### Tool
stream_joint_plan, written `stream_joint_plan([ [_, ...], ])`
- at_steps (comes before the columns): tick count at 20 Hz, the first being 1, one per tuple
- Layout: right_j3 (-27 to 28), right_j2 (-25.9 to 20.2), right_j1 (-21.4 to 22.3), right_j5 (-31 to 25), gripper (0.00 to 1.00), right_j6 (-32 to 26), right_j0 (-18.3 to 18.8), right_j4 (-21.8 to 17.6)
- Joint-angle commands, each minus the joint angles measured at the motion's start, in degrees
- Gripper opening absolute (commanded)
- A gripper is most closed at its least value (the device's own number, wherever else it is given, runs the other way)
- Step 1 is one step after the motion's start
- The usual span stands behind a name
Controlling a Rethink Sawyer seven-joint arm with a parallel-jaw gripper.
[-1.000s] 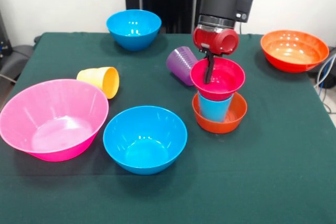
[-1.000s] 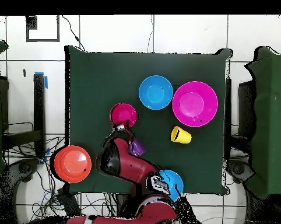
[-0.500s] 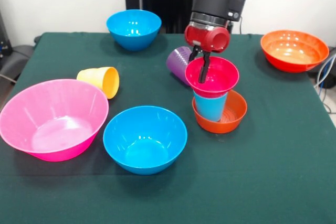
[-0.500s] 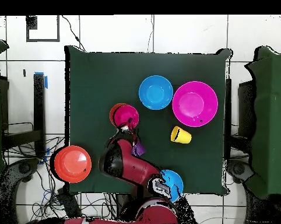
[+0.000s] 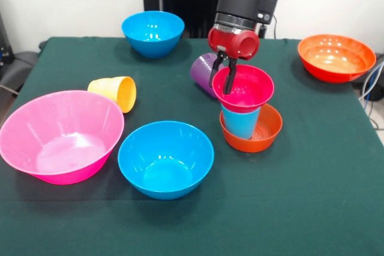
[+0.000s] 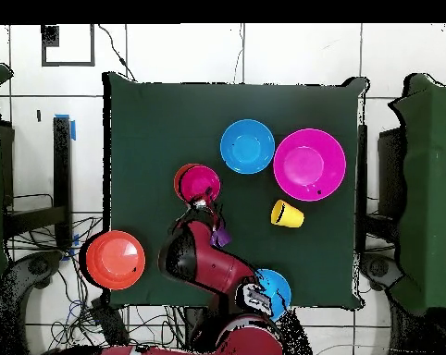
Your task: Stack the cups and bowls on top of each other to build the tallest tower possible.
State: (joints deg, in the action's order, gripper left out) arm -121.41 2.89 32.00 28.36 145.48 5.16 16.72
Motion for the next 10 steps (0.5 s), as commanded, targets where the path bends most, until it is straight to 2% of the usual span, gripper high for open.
stream_joint_plan([
  [1,0.5,-3.3,-1.2,-4.7,1.00,8.5,-1.1,1.7],
  [5,0.2,-7.3,3.6,-5.8,1.00,10.1,1.1,-1.2],
  [8,-1.9,-12.9,10.9,-8.9,1.00,14.0,3.1,-1.4],
  [10,-2.8,-16.6,17.2,-12.7,1.00,16.5,3.8,0.3],
])
